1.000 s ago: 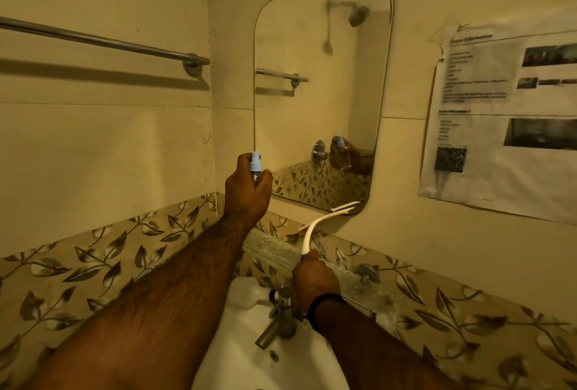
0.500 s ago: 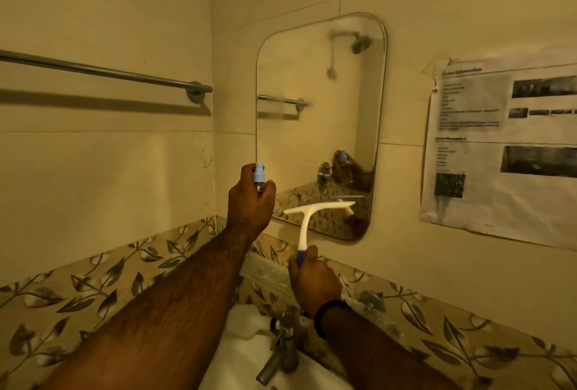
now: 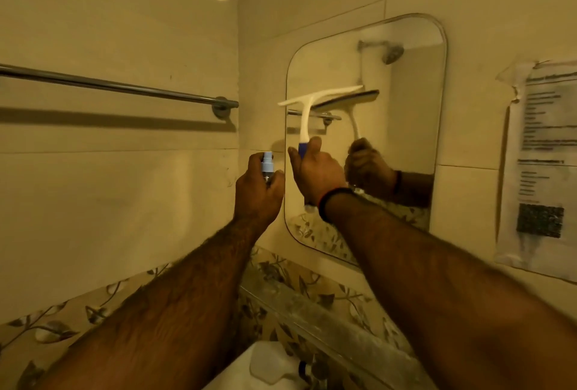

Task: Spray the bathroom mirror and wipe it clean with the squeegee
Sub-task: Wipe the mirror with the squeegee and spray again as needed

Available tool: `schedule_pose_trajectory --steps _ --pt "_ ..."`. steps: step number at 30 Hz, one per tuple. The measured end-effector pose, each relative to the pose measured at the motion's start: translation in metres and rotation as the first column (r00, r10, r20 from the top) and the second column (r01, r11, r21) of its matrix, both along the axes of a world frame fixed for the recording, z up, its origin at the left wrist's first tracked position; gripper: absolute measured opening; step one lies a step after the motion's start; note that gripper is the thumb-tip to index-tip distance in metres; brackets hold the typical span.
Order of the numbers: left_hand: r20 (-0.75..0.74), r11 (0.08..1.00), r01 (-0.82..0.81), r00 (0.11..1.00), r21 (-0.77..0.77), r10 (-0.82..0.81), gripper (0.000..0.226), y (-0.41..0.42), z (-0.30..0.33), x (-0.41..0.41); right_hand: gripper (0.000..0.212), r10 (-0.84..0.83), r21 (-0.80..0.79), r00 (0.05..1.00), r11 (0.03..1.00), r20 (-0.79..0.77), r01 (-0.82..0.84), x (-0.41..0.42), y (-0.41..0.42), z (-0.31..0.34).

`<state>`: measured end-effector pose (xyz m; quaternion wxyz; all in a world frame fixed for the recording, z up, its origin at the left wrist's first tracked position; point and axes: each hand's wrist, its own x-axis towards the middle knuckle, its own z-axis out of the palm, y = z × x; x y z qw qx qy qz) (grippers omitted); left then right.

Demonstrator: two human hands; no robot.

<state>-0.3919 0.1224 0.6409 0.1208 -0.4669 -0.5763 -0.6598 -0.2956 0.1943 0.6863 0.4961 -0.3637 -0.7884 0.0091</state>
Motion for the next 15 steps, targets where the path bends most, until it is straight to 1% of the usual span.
schedule_pose_trajectory --steps 3,4,6,8,10,13,14,15 --pt "-0.010 1.000 -0.013 1.000 0.024 0.013 0.036 0.012 0.006 -0.011 0.043 0.003 0.050 1.000 0.999 -0.006 -0.003 -0.014 0.008 0.029" --pt "-0.016 0.999 -0.019 1.000 0.028 0.019 0.036 0.016 0.007 -0.015 0.041 -0.017 0.070 1.000 0.997 0.025 0.015 -0.019 0.011 0.037" --pt "-0.012 0.999 -0.012 1.000 0.034 0.012 0.036 0.020 0.008 -0.019 0.038 -0.101 0.187 0.980 0.980 0.171 0.069 -0.021 0.016 0.048" --pt "-0.026 0.999 -0.015 1.000 0.032 0.016 0.035 0.033 0.008 -0.029 0.040 -0.149 0.248 0.959 0.965 0.240 0.088 -0.034 0.031 0.061" --pt "-0.018 0.999 -0.009 1.000 0.035 0.010 0.035 0.037 0.007 -0.034 0.038 -0.151 0.257 0.967 0.962 0.206 0.096 -0.037 0.034 0.069" --pt "-0.007 0.999 -0.008 1.000 0.037 0.008 0.035 0.048 0.003 -0.043 0.042 -0.057 0.096 0.998 0.994 -0.040 0.061 -0.049 0.044 0.080" --pt "0.004 0.999 -0.012 1.000 0.034 0.012 0.035 0.051 0.002 -0.045 0.044 -0.046 0.094 0.995 0.994 -0.088 0.054 -0.053 0.047 0.081" --pt "0.010 0.999 -0.015 1.000 0.037 0.014 0.035 0.054 0.001 -0.048 0.043 -0.056 0.119 0.996 0.991 -0.075 0.065 -0.056 0.050 0.083"
